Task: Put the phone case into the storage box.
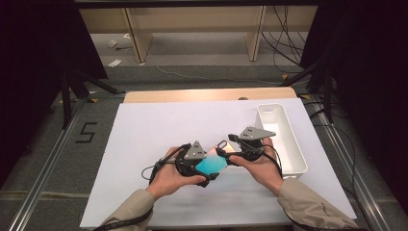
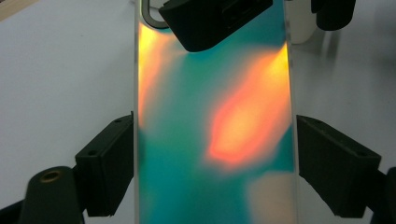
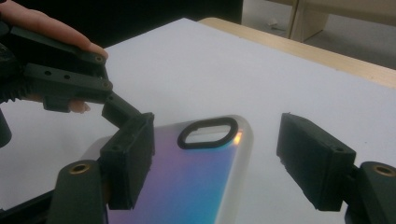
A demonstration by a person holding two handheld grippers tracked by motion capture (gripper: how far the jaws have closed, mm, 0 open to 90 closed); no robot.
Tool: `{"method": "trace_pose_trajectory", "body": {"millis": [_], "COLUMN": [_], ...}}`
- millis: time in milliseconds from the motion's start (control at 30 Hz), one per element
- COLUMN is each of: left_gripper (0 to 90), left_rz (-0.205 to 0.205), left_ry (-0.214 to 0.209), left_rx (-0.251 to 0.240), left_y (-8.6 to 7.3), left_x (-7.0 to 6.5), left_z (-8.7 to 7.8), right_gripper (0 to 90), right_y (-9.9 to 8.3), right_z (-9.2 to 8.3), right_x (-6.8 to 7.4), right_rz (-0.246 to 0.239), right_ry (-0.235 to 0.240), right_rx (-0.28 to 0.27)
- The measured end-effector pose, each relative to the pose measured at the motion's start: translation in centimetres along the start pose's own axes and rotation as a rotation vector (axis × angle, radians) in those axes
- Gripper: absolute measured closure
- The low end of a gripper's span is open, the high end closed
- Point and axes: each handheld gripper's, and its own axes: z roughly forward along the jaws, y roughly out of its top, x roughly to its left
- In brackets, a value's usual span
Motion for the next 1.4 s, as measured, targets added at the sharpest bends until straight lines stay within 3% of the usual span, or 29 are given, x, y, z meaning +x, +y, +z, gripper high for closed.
{"method": "trace_pose_trajectory", "body": {"millis": [733, 1100, 1267, 1400], "left_gripper": [17.0, 16.9, 16.8, 16.8], "left_rz": [0.002, 0.035, 0.058, 0.077], "left_ry": [-0.005, 0.025, 0.037, 0.05], "left_rx": [-0.002, -0.005, -0.011, -0.013], "left_y": [-0.08, -0.17, -0.14, -0.17], "left_x": [-0.11, -0.17, -0.26, -0.36], "left_z": [0.41, 0.54, 0.58, 0.68], "right_gripper": [45.7, 59.0, 61.3, 67.7], "right_y": [-0.17, -0.02, 0.19, 0.43], "right_z": [0.42, 0.15, -0.12, -0.45], "right_x": [-0.11, -0.45, -0.38, -0.35], "right_rz": [0.069, 0.132, 0.135, 0.172], "right_ry": [0.043, 0.055, 0.061, 0.082], "right_rx": [0.014, -0.038, -0.055, -0.083]}}
